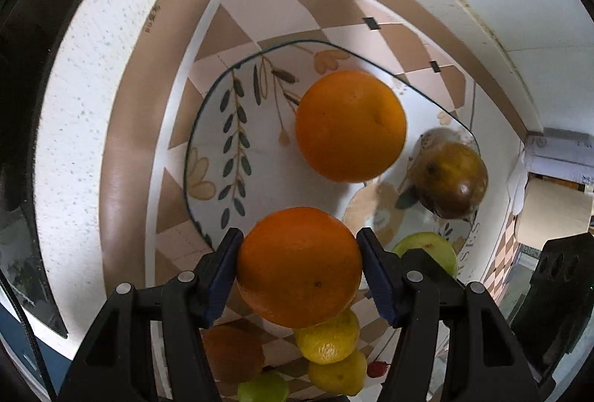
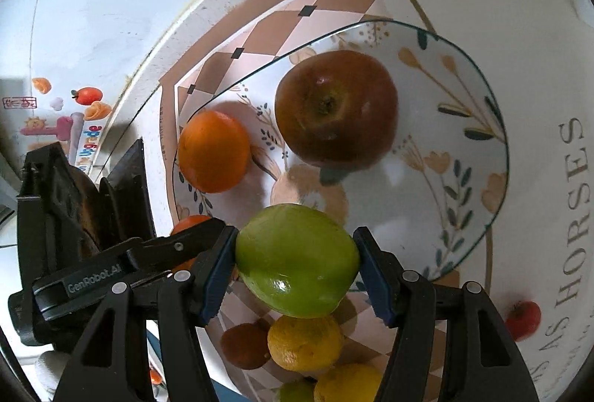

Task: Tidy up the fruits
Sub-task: 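Place the orange on the plate while the right tool places the green apple there, then grasp a brown fruit with the left tool while the right tool grasps a lemon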

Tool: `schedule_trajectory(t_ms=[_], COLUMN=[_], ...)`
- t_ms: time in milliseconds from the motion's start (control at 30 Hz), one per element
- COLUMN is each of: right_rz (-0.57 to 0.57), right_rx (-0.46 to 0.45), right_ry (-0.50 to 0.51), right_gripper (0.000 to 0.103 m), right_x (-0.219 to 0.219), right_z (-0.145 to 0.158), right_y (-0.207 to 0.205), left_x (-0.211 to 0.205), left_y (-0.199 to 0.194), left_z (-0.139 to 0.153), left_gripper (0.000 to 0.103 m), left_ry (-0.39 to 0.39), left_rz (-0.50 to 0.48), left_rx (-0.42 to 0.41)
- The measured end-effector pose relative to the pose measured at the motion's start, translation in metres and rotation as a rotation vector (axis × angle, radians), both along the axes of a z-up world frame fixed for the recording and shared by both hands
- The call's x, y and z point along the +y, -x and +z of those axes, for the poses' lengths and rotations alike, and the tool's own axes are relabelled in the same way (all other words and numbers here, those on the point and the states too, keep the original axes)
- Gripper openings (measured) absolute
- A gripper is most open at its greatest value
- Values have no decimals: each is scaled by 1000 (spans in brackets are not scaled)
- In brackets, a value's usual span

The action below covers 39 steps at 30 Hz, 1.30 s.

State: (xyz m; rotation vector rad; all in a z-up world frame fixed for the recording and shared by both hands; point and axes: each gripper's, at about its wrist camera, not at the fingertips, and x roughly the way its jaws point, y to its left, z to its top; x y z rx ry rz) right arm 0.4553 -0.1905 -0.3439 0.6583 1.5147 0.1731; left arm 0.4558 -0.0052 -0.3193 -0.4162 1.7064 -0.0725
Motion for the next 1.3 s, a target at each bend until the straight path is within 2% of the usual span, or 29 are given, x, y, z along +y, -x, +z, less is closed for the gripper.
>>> schedule_trajectory(t_ms=[67,100,133,233,367,533,667,833,1000,1300], right_rz=[-21,-33,-34,-22,20,88,137,165,168,162], right_rx=[20,25,22,6,-18,-60,-102,-154,-204,-283], right_ry=[-19,-34,-37,-13,79,221,355,437,473,517], right_gripper=[68,73,74,76,78,93,93,93,93,93], right_x=[-4,-6,-8,-11,-12,-9,-3,-1,1,1], right_z=[-3,-4,-2,7,22,41,57,78,104,148], right_y=[-1,-1,-2,-1,3,13,23,39,59,102], left_x=[-1,-2,-2,-3,-3,-4,-8,-6,-2,-1], left_y=[0,1,1,3,2,4,13,35,57,102], left_z=[-4,-6,-7,-8,3,24,45,68,88,131], left_gripper=[61,61,61,63,91,91,91,91,91,91], left_ry=[4,8,13,29,15,-52,-169,-287,-332,-349], left_rz=[3,4,10,18,8,-32,-91,-133,-147,-147], left_rx=[16,23,27,27,-15,-80,-160,-249,-315,-437])
